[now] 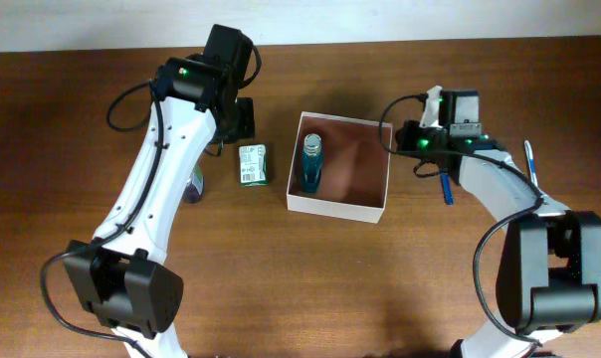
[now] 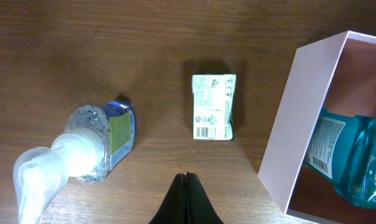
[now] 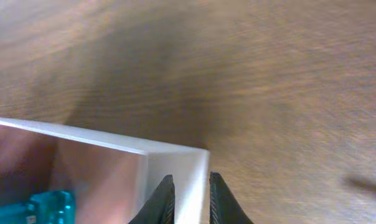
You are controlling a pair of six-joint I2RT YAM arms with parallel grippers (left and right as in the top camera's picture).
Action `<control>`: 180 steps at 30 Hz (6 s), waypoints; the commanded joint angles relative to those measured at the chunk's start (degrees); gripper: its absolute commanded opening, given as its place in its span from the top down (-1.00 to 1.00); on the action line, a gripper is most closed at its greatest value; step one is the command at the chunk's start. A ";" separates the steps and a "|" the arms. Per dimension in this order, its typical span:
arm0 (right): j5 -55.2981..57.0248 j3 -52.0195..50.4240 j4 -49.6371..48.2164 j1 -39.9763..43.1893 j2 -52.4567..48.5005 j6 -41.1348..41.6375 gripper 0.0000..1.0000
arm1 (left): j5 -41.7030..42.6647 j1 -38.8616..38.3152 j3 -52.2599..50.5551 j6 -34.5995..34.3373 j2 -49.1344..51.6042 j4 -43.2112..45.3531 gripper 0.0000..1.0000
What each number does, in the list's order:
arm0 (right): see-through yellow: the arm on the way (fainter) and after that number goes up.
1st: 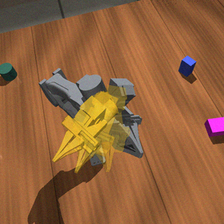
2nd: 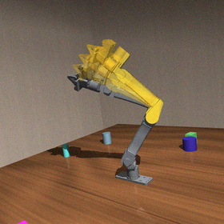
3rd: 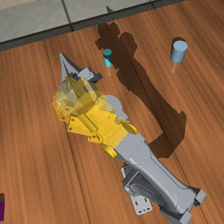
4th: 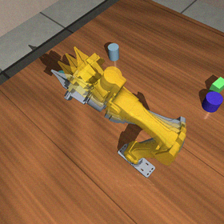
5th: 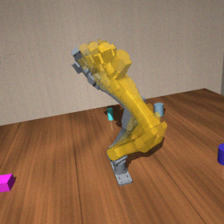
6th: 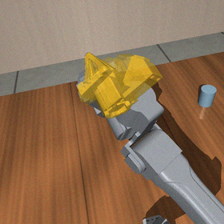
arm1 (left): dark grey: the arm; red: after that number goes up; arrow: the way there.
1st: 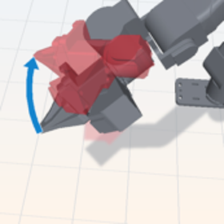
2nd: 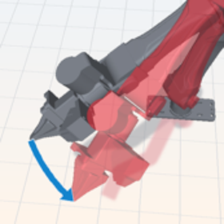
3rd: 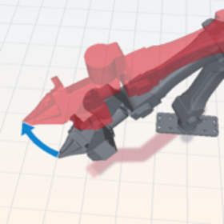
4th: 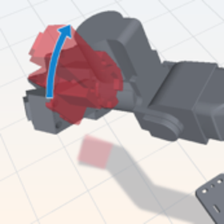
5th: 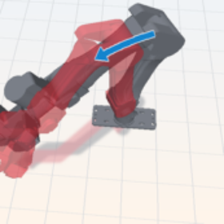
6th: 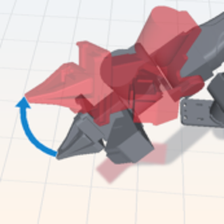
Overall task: Pack container
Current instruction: 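Grip the box's right wall and push the box leftward, then release the box wall and withdraw the right gripper to the right, then lower the left gripper into the box and grasp the Listerine bottle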
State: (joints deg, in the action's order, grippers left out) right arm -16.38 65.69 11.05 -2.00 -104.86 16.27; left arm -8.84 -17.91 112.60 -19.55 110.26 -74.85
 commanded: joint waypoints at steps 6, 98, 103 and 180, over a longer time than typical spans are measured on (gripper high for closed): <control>0.52 1.14 -0.85 -1.79 -0.55 0.74 0.70 | -0.20 0.20 -0.07 -0.15 0.44 -0.44 0.99; -6.91 1.25 17.11 -2.47 -0.50 8.24 0.80 | -0.22 0.20 -0.07 -0.15 0.46 -0.20 0.85; -7.43 1.25 17.11 -2.47 -0.50 8.24 0.80 | -0.20 0.20 -0.07 -0.15 0.48 -0.22 0.85; 29.31 5.88 34.56 20.24 20.81 -2.12 -0.98 | 6.58 -12.44 0.22 -0.42 2.34 3.87 -0.65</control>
State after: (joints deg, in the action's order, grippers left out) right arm 9.65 71.07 47.42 17.45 -83.94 14.50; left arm -2.76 -30.09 112.60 -17.98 113.36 -72.38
